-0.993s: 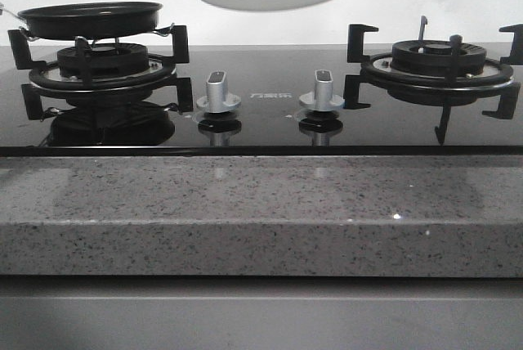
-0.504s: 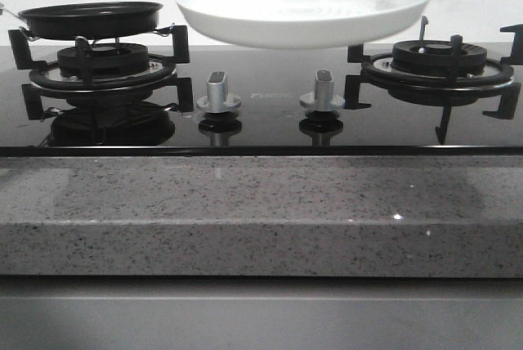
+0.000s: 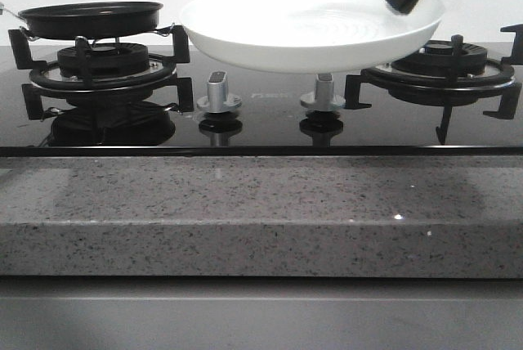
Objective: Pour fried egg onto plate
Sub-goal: 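Lift the white plate with the right gripper and tilt it up, then lift the black frying pan by its green handle with the left gripper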
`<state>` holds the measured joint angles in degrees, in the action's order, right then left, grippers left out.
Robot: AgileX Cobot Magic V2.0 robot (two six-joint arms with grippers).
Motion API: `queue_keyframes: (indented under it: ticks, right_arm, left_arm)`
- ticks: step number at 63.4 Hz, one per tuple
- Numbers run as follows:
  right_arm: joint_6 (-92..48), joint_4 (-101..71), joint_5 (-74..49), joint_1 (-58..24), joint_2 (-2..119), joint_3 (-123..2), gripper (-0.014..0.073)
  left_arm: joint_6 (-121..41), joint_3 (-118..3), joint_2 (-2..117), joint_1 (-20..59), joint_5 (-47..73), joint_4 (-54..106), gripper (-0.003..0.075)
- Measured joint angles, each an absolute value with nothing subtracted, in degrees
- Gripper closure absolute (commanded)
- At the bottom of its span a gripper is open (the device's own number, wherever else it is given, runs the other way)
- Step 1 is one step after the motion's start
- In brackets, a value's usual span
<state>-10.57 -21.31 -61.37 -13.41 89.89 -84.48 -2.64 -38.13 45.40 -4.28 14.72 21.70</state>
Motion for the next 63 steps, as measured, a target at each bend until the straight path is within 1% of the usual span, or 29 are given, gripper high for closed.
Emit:
queue_keyframes:
  ticks: [14,29,44,53,63]
  right_arm:
    - [-10.62,-21.31,-61.37,-13.41,89.89,-84.48,0.0711]
    - [-10.62,-21.31,-61.37,-13.41,89.89,-84.48,0.0711]
    - [-10.62,-21.31,-61.37,-13.41,89.89,-84.48,0.0711]
    - [-10.71,-21.31,-61.37,-13.41,89.89,-84.48,0.0711]
    - [-10.71,-21.31,-61.37,-13.41,89.89,-84.48,0.0711]
  left_arm:
    - [-2.6,-48.71,61.25,-6.17,20.06,38.88,0.0028]
    - [-5.6,-57.12,73.56,-6.88,24.56,50.63,0.0028]
    - [-17.51,-62.54,83.98,-13.77,36.0,67.65,0.0028]
    - [-23.4,-65.18,89.2,-16.58,40.93,73.62,0.0028]
    - [-25.26,-69.41,94.71,-16.94,43.91,75.3,0.0028]
